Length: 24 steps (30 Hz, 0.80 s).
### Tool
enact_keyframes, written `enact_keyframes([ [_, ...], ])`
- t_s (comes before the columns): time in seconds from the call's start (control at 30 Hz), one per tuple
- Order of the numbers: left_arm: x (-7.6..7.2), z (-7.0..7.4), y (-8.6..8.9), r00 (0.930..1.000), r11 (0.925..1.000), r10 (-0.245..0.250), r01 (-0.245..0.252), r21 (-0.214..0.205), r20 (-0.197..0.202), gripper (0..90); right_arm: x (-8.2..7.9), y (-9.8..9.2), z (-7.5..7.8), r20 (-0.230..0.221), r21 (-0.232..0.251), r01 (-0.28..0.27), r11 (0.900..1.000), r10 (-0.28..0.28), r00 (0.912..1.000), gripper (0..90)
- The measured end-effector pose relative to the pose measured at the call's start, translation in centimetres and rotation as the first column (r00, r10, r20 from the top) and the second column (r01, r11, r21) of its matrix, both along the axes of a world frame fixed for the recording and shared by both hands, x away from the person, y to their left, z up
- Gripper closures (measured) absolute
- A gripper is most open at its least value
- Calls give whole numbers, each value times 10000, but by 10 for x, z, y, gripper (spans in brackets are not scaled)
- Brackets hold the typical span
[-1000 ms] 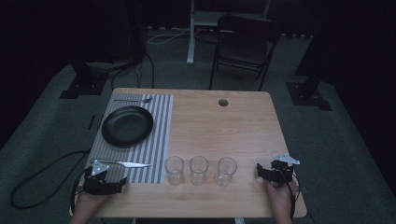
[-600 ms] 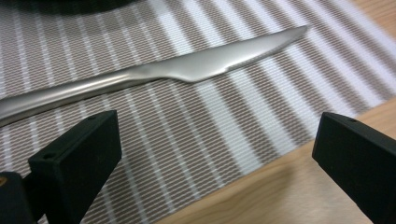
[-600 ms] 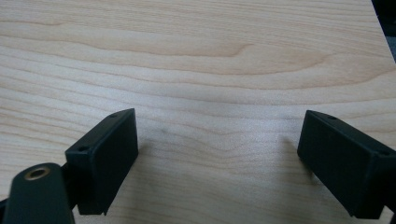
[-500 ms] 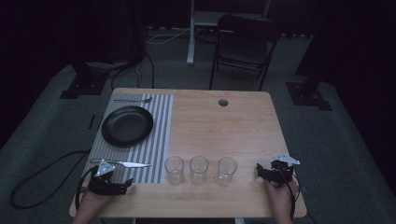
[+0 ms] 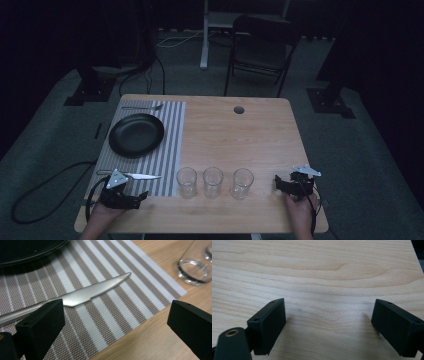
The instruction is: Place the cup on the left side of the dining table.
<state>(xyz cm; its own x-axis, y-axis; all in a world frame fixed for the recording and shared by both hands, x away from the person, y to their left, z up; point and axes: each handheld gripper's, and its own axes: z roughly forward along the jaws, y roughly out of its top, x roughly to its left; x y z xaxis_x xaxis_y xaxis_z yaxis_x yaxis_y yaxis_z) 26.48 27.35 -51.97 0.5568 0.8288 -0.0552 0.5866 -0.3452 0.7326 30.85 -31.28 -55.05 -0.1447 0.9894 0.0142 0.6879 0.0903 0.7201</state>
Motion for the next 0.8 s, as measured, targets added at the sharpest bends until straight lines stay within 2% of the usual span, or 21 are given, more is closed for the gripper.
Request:
enact_keyframes([
  [0.07,1,1,-3,9999,9999,-125,125,-8,-90,18,0,0,0,-1,0,0,10000,0,10000,118],
  [0.1,1,2,-4,9999,9999,-112,112,90,-8,17,0,0,0,2,-3,-5,10000,5,10000,118],
  [0.23,1,5,-8,9994,9994,-343,343,13,13,18,0,0,0,1,-1,-1,10000,1,10000,118],
  [0.33,2,15,-12,9981,9983,-577,579,-95,223,18,0,0,0,2,-3,-5,10000,5,10000,118],
  [0.47,4,24,-18,9955,9958,-906,910,-136,269,18,0,0,0,0,0,-1,10000,1,10000,118],
  [0.63,5,31,-25,9914,9922,-1213,1226,-244,493,18,0,0,0,0,-1,-2,10000,2,10000,118],
  [0.8,7,38,-35,9835,9848,-1691,1712,-280,642,18,0,0,0,1,-1,-1,10000,1,10000,118],
])
